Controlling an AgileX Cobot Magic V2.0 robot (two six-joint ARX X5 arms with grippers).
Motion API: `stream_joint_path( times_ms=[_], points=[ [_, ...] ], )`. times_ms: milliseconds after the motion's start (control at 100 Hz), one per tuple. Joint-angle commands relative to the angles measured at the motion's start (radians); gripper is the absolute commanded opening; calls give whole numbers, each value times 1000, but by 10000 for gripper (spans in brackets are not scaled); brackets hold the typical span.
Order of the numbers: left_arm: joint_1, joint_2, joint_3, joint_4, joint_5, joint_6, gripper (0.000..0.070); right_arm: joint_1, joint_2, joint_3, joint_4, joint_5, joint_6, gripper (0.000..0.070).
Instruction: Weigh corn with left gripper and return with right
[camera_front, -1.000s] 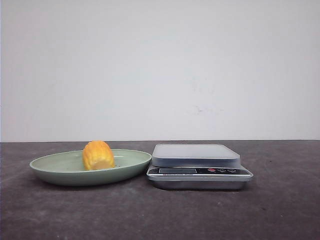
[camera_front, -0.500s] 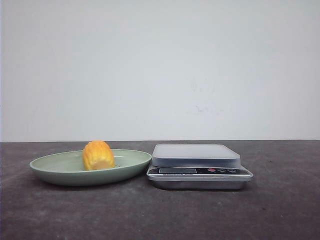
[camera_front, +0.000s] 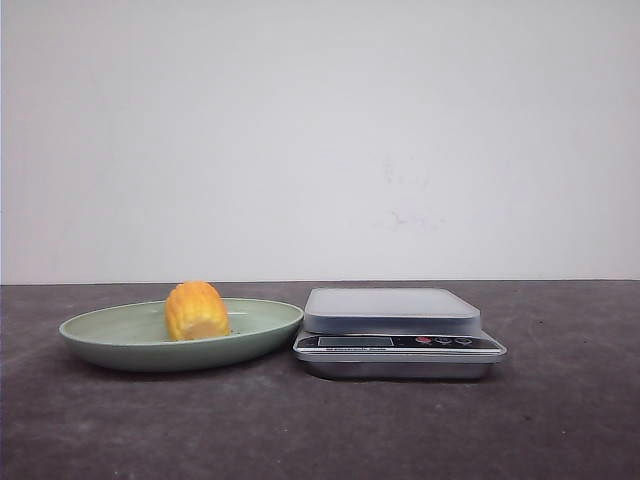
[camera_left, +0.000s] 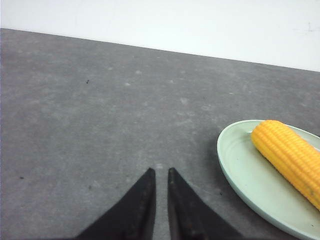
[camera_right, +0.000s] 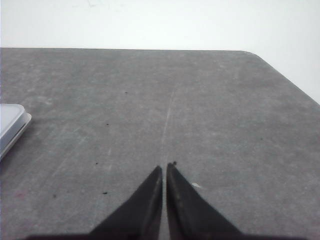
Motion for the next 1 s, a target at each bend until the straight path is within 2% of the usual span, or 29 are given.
stream_joint_path(
  times_ms=[0,300,440,620,680,790,870,990],
  points=[
    [2,0,-18,-4,3,16,0,-2,-2,-4,14,0,-5,7],
    [2,0,-18,2,5,-2,0,-2,-2,-4,13,-6,-6,7],
    [2,0,-18,-2,4,-32,0,0,-2,-3,3,-50,71,7],
    [2,0,-18,-3,5,-45,0,0,-2,-3,-5,-80,105,7],
    [2,0,-16,-3,5,-77,0,0,-2,-3,-1,-80,125,6],
    [2,2,3,-44,3,-205,4,0,-2,15,-2,-82,151,5],
    [2,11,23,-56,4,-251,6,0,-1,56,-27,-79,166,4],
    [2,45,106,-54,4,-323,9,0,31,159,-60,-78,238,4]
  ],
)
